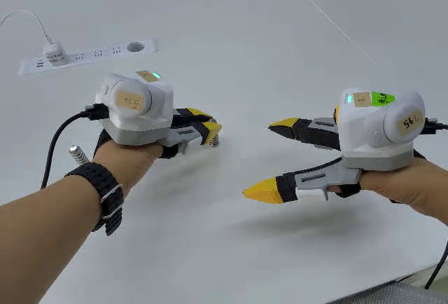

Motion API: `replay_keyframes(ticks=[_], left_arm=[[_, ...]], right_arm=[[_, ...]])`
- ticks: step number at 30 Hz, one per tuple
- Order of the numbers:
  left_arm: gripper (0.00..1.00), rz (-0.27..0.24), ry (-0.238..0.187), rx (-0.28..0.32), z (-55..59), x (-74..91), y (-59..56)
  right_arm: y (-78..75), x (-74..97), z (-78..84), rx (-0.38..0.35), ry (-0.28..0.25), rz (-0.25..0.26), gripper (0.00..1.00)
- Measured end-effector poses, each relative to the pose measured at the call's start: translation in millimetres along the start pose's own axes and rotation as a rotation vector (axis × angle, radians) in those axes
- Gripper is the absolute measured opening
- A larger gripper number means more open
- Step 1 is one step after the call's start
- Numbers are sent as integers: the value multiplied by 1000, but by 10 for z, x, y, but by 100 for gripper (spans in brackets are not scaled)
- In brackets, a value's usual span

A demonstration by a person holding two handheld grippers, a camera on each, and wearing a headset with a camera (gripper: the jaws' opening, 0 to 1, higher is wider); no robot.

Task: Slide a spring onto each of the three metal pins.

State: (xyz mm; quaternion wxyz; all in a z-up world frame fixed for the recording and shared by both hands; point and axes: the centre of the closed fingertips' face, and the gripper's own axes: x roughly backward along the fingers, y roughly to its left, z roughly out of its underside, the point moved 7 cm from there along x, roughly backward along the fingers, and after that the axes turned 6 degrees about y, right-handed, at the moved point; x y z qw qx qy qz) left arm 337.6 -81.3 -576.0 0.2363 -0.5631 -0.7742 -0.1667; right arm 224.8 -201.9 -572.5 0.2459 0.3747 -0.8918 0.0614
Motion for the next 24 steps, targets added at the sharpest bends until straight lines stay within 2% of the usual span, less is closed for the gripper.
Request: replay_keyframes(ticks=[13,24], left_arm=[[28,-7,-23,37,36,124,-25],[39,-7,-60,47,5,283,-103]], right_arm=[[15,-20,-5,6,5,-5,79],[10,-18,-10,16,6,-6,79]])
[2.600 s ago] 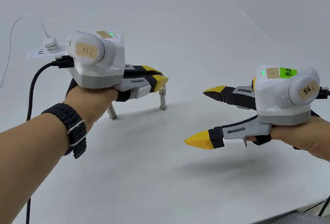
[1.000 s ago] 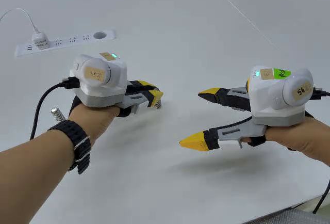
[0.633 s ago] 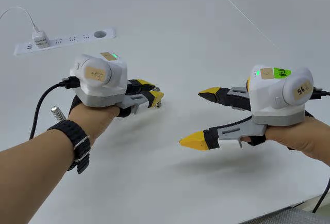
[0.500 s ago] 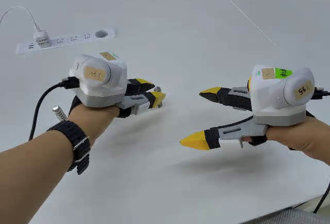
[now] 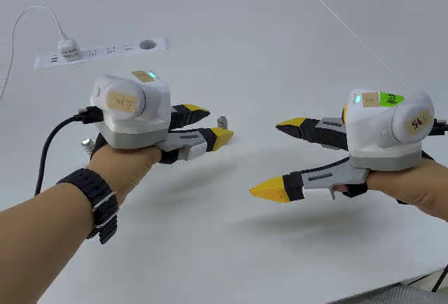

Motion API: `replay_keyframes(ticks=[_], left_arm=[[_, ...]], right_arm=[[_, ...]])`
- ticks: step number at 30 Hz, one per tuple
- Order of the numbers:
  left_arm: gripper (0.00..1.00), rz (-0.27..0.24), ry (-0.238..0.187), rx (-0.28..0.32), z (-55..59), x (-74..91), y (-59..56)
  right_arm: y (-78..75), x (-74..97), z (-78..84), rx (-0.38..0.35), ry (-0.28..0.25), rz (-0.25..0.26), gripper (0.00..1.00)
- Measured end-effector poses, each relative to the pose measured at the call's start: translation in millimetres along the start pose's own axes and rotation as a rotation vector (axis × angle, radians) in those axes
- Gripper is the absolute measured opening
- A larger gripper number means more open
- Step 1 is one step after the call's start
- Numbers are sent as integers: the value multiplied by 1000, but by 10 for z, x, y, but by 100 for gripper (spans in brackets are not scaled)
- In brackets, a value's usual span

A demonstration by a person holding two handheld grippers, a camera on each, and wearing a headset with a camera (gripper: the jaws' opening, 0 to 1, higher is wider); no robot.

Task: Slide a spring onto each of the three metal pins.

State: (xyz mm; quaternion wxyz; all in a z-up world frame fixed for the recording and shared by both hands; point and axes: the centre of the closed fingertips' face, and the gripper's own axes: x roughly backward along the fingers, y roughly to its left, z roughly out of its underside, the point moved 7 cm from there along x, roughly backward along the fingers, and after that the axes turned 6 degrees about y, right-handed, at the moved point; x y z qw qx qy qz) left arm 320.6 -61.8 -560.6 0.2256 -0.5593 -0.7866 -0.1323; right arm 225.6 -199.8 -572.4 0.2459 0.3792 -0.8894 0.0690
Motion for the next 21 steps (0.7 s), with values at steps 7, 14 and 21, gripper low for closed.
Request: replay_keyframes(ticks=[7,14,21], left_arm=[[40,11,-18,0,-5,115,-89],[42,21,-27,-9,35,273,-193],[45,17,-24,-7,169,465,-257]], right_arm=[[-20,-5,-6,5,2,-2,79],[-36,6,-13,14,9,-2,79],[-27,14,-32,21,12,-3,79]])
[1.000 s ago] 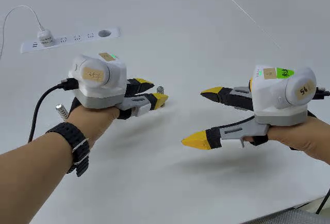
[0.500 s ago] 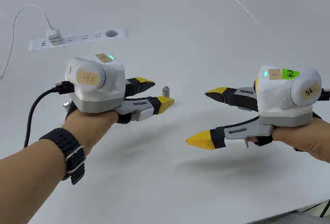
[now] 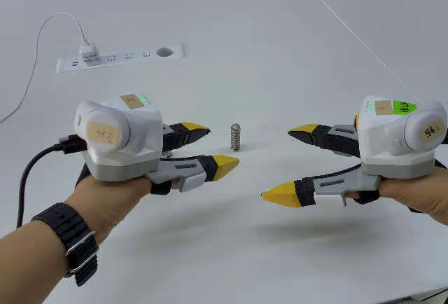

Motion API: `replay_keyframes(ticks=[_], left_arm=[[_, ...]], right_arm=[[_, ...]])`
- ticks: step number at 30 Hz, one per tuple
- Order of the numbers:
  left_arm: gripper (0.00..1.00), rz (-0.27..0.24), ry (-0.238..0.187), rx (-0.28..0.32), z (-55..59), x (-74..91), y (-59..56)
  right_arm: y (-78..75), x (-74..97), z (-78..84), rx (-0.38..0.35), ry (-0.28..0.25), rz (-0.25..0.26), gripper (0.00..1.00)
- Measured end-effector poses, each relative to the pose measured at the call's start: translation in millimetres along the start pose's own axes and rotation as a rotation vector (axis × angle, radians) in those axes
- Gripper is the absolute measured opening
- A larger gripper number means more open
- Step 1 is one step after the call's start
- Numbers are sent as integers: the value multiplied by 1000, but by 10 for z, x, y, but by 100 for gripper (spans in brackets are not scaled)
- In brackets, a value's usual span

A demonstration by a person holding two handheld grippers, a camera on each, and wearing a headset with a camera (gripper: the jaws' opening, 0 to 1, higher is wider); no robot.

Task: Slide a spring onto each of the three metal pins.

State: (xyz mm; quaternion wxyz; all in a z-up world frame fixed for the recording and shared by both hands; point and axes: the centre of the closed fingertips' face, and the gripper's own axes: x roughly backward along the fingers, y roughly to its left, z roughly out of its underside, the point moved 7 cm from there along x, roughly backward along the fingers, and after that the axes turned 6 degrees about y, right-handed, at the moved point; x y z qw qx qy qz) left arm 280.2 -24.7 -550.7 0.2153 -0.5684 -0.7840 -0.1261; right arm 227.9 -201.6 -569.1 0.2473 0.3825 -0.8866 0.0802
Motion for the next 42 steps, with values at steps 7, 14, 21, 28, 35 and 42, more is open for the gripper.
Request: replay_keyframes(ticks=[7,14,21,28,35,42], left_arm=[[47,-18,14,5,162,211,-40],[49,-57,4,41,285,435,-3],[51,-108,6,76,447,659,65],[53,-160,1,113,584,846,125],[56,-204,-8,133,665,1021,185],[60,-236,-17,161,784,1185,259]], right_arm=[[17,7,-26,8,2,-1,80],[28,11,-75,21,3,-1,80],[46,-3,-106,30,8,-4,80],[68,-33,-132,37,12,-10,80],[100,-62,-170,44,14,-17,80],[117,-71,-175,47,17,-20,80]])
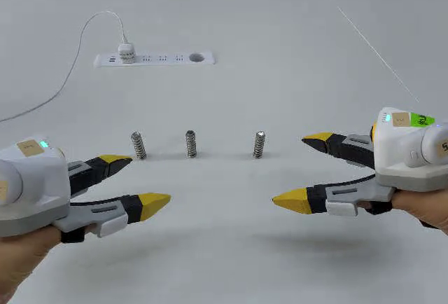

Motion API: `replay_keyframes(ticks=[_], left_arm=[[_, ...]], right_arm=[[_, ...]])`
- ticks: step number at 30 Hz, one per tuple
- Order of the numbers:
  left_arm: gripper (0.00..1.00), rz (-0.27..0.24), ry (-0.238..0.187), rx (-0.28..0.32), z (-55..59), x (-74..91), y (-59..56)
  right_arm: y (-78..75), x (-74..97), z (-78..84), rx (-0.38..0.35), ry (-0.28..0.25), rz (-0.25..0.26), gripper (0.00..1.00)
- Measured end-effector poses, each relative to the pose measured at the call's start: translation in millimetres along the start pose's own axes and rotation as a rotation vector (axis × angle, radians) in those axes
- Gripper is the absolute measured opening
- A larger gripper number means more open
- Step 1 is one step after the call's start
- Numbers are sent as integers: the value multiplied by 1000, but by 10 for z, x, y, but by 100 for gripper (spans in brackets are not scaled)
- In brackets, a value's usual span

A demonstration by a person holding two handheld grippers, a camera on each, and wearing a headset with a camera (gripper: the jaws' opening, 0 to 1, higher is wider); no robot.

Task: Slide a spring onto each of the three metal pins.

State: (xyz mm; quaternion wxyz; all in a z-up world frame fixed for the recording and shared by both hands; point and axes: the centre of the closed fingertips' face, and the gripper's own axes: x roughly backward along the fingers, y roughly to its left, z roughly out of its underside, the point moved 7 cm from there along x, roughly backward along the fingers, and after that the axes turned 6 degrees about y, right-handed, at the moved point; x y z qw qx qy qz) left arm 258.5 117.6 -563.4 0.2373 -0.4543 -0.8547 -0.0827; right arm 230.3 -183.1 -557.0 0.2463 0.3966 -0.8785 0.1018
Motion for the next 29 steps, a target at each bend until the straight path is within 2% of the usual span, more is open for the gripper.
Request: replay_keyframes(ticks=[7,18,29], left_arm=[[65,-34,0,21,82,131,102],[74,-58,-14,51,188,279,235],[78,-67,27,50,315,306,316]], right_arm=[[6,-2,-8,0,-2,3,81],[25,6,-29,7,-12,11,83],[17,49,2,-3,-8,31,84]])
